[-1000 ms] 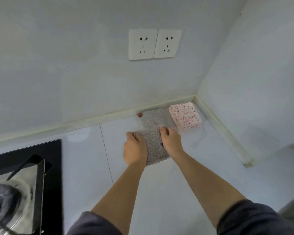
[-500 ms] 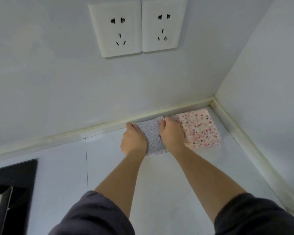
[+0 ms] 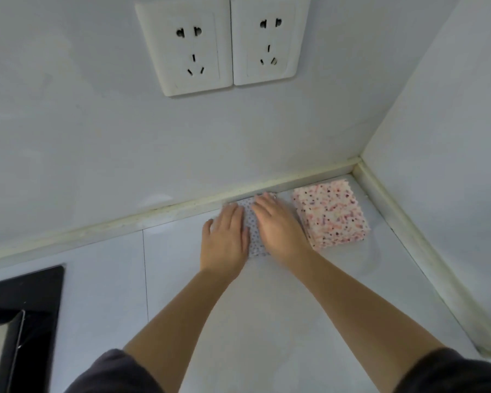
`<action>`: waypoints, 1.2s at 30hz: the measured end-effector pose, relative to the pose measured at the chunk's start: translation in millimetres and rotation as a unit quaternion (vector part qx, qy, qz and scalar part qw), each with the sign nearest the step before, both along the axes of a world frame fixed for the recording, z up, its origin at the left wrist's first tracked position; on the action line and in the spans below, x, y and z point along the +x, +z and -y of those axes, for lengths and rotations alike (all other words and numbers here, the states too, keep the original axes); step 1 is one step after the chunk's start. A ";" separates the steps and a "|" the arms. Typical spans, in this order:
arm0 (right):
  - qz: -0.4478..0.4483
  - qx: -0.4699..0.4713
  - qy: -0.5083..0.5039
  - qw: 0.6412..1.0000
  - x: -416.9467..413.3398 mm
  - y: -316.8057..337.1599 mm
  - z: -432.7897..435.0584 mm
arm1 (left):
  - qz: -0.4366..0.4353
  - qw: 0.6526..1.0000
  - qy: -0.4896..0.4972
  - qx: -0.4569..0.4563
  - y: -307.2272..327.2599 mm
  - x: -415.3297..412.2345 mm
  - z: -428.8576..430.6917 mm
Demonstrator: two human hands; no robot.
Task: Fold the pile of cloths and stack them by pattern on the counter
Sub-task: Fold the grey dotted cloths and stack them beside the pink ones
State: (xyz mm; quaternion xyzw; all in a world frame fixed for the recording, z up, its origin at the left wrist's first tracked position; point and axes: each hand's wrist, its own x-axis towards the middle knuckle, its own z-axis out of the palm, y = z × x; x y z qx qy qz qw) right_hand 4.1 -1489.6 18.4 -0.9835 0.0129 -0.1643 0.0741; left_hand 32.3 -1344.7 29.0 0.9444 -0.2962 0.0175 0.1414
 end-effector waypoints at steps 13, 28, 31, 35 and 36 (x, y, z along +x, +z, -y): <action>-0.129 0.093 -0.123 0.980 -54.2 24.8 -60.3 | -0.183 0.980 0.026 0.081 38.2 -25.7 -56.0; -0.148 0.394 -0.002 0.907 -216.8 100.1 -385.8 | -0.117 0.950 0.165 -0.236 110.2 -239.2 -414.1; -0.150 0.419 0.008 0.895 -254.4 114.6 -453.0 | -0.099 0.943 0.192 -0.252 121.9 -275.2 -485.9; -0.181 0.454 0.037 0.872 -293.5 127.2 -542.6 | -0.096 0.928 0.245 -0.263 127.7 -322.1 -577.3; -0.187 0.448 0.048 0.873 -299.3 130.5 -562.3 | -0.093 0.924 0.256 -0.267 129.7 -331.2 -596.8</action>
